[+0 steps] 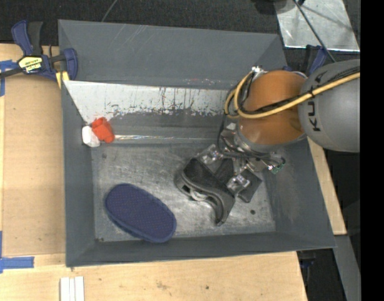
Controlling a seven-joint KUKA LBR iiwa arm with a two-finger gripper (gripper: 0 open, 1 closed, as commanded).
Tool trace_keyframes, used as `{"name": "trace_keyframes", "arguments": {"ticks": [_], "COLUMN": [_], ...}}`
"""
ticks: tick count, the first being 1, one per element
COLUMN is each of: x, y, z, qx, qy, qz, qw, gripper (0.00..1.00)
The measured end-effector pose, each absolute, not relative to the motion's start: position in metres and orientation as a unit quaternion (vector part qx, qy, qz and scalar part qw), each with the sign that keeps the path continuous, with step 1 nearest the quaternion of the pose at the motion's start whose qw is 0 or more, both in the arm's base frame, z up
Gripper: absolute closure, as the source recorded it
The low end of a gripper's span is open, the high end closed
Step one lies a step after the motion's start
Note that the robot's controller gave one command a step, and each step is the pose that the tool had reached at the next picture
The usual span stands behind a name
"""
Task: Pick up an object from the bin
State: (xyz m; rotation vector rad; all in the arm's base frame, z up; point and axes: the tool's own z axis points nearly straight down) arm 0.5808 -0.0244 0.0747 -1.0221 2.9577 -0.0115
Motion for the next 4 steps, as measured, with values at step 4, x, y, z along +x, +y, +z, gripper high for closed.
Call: {"name": "trace_keyframes", "arguments": {"ticks": [4], "x": [0.573], "y": [0.057], "z": [0.084], "qx": [-0.682], "qy": [0.731], "qz": [-0.002], "qw": [0.004], "gripper": [0.0]}}
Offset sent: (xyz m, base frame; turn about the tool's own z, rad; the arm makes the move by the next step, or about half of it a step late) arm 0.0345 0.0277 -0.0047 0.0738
